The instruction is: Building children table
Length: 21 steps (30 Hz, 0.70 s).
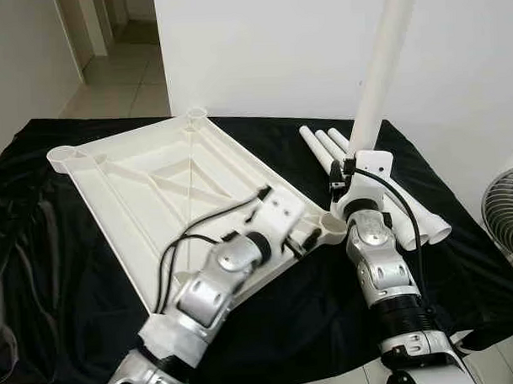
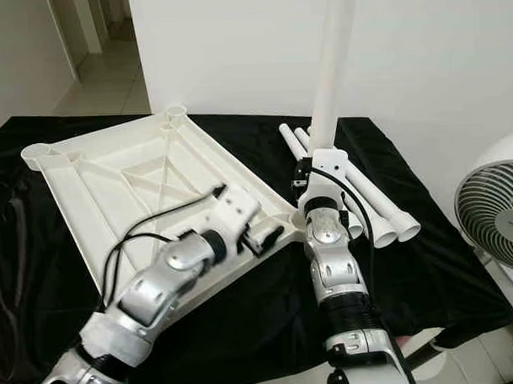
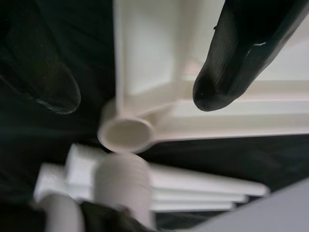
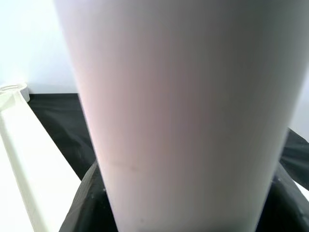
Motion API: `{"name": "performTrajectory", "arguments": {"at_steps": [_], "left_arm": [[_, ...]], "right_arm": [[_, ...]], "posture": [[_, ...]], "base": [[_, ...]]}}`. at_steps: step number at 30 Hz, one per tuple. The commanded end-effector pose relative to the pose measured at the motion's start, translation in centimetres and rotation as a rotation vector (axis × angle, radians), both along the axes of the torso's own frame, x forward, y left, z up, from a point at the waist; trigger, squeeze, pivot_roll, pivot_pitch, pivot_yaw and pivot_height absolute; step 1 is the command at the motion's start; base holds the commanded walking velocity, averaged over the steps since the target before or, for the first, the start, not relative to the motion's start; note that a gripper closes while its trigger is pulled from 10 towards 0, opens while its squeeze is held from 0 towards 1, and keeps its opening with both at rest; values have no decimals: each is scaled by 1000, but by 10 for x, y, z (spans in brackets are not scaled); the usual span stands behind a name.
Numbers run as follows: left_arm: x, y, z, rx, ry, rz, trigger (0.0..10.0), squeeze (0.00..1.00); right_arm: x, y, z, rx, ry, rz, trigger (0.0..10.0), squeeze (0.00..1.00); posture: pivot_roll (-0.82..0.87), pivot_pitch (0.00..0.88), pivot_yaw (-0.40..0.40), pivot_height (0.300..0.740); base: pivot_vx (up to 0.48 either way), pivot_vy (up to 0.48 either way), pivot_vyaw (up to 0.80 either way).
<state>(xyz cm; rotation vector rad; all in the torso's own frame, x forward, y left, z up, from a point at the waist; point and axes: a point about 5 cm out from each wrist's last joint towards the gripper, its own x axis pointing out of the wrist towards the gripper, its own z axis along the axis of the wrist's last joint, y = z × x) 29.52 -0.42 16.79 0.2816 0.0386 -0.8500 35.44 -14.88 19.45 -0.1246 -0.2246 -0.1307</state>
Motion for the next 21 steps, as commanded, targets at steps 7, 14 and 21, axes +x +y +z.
{"name": "performTrajectory", "arguments": {"at_steps": [7, 14, 21], "left_arm": [[-3, -18, -18, 83, 52, -39, 10000, 0], [0, -19, -25, 114, 89, -21, 10000, 0], [10, -17, -36, 139, 182, 66, 10000, 0]], "right_arm": [[-1, -2, 7, -1, -39, -9, 10000, 0], [-2, -4, 7, 1, -40, -21, 10000, 0], [-3, -4, 8, 1, -43, -30, 10000, 0]], "posture": [[28, 19, -23, 740], [20, 34, -15, 740], [16, 40, -10, 740]], "base": [[0, 0, 0], [0, 0, 0], [0, 0, 0]]}}
